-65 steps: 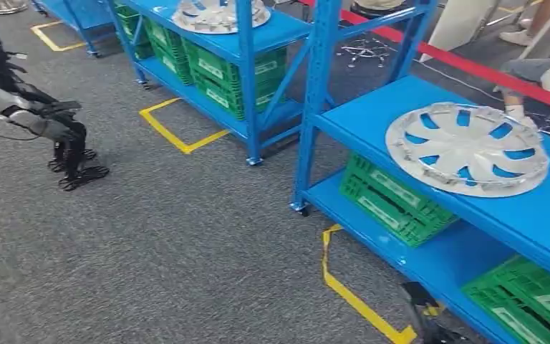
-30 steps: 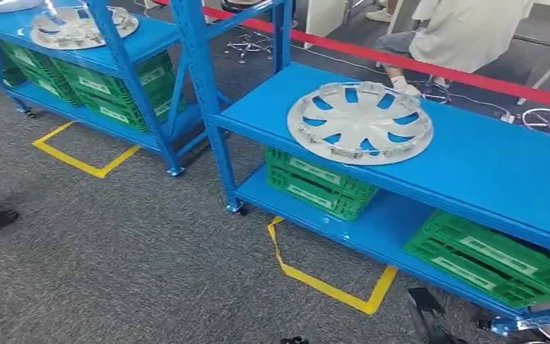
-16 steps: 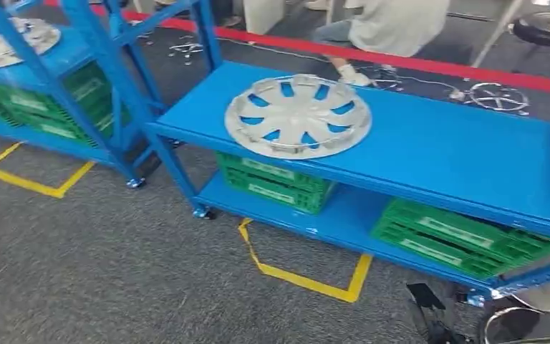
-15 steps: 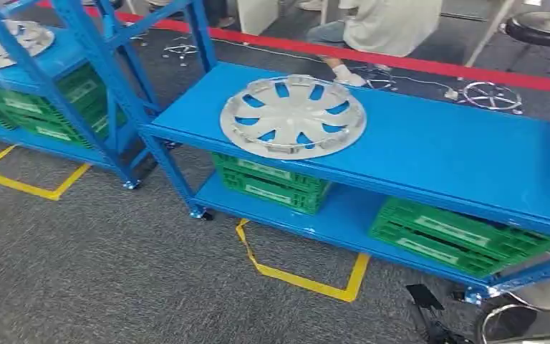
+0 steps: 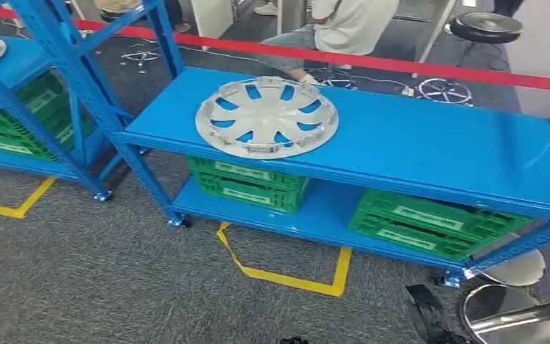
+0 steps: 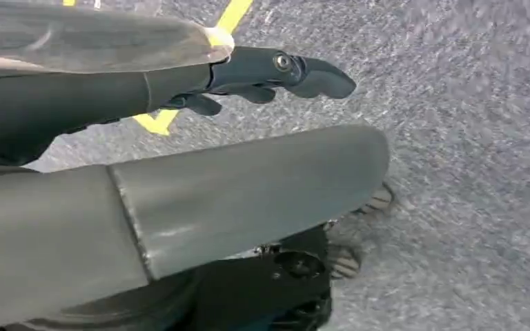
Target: Take the parts from the cabinet and place them on the table.
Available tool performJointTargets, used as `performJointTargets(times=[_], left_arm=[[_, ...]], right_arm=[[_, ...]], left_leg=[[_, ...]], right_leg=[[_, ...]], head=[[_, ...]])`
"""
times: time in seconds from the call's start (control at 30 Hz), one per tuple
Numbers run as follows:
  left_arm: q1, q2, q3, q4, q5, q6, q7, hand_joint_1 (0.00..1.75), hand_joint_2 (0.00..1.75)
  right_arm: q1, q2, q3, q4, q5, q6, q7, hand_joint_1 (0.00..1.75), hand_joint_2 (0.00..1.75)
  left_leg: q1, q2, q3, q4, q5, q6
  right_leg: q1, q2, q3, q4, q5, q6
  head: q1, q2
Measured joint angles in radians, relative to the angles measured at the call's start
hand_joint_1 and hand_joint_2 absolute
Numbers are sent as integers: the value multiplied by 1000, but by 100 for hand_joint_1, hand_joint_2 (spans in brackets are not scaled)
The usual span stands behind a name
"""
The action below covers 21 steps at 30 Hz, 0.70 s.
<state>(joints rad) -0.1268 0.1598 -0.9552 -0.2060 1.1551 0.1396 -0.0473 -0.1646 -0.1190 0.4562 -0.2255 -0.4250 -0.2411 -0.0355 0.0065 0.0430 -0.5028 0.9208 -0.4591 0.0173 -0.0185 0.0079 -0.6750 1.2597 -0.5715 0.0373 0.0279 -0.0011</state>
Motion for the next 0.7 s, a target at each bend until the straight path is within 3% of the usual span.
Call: performJointTargets(times=[0.07,0.1,0.13,0.17,0.27,0.3,0.33,0.37,0.43,0.47,0.5,0.53,0.57,0.6,0.63,0.7], left_arm=[[0,0,0,0,0,0,1,0,0],[0,-1,-1,0,0,0,1,0,0],[0,1,-1,0,0,0,1,0,0],[-1,2,-1,0,0,-1,1,0,0],[-4,1,-1,0,0,-1,1,0,0],[-5,1,-2,0,0,-1,1,0,0],[-6,1,-2,0,0,-1,1,0,0],[-5,1,-2,0,0,-1,1,0,0],[-1,1,-2,0,0,-2,1,0,0],[0,0,-2,0,0,-2,2,0,0],[1,-1,-2,0,-1,-2,2,0,0],[1,0,-2,0,-2,-2,2,0,0],[0,1,-2,0,-4,-2,2,0,0],[-2,1,-3,0,-5,-2,3,0,0],[-3,3,-3,0,-5,-2,4,0,0],[-6,3,-4,0,-5,-2,4,0,0]], right_arm=[[0,-2,0,0,0,0,0,0,0],[-1,-2,0,0,0,0,0,0,0],[-4,-2,0,0,0,0,0,0,0],[-5,-2,0,0,0,0,-1,0,0],[0,-2,0,1,0,0,0,0,0],[1,-2,0,1,-1,0,0,0,0],[-2,-2,0,1,0,0,-1,0,0],[-6,-2,0,1,0,0,-1,0,0],[-7,-2,1,1,-1,0,-1,0,0],[-5,-2,1,1,-4,0,-1,0,0],[-4,-2,1,1,-6,0,-1,0,0],[-4,-2,1,1,-8,-1,-3,0,0],[-4,-2,1,1,-10,-1,-4,0,0],[-5,-2,1,1,-11,-2,-6,0,0],[-6,-2,1,1,-11,-2,-8,0,0],[-6,-2,2,1,-10,-2,-9,0,0]], left_leg=[[1,16,10,1,-6,-6],[2,25,18,1,-11,-11],[-7,33,19,4,-16,-18],[-8,38,17,6,-17,-22],[-6,65,21,4,-15,-34],[0,43,19,15,-30,-41],[1,1,-3,60,-62,-43],[1,-21,-44,143,-105,-44],[2,-35,-134,317,-171,-46],[1,-36,-158,355,-172,-46],[1,-37,-158,343,-150,-44],[1,-38,-134,282,-106,-40],[1,-45,-91,187,-52,-36],[2,-70,-45,89,-6,-30],[0,-111,-20,27,3,-25],[-1,-95,-16,14,3,-25]], right_leg=[[-2,-16,90,-169,87,-1],[-1,-46,140,-265,124,-3],[13,-75,153,-295,105,-8],[10,-60,162,-295,109,-22],[14,-33,152,-297,113,-40],[8,-26,158,-306,120,-49],[8,-18,155,-308,122,-57],[9,-10,151,-308,125,-61],[12,10,147,-307,126,-64],[13,22,146,-307,127,-64],[14,32,147,-307,127,-64],[14,44,148,-307,127,-64],[14,56,150,-306,127,-64],[13,66,152,-305,127,-64],[15,73,149,-303,126,-60],[15,90,142,-300,127,-49]], head=[[10,0],[16,0],[21,0],[18,0],[6,0],[9,0],[1,0],[-6,0],[-19,0],[-24,0],[-27,0],[-29,0],[-31,0],[-32,0],[-36,0],[-32,0]])
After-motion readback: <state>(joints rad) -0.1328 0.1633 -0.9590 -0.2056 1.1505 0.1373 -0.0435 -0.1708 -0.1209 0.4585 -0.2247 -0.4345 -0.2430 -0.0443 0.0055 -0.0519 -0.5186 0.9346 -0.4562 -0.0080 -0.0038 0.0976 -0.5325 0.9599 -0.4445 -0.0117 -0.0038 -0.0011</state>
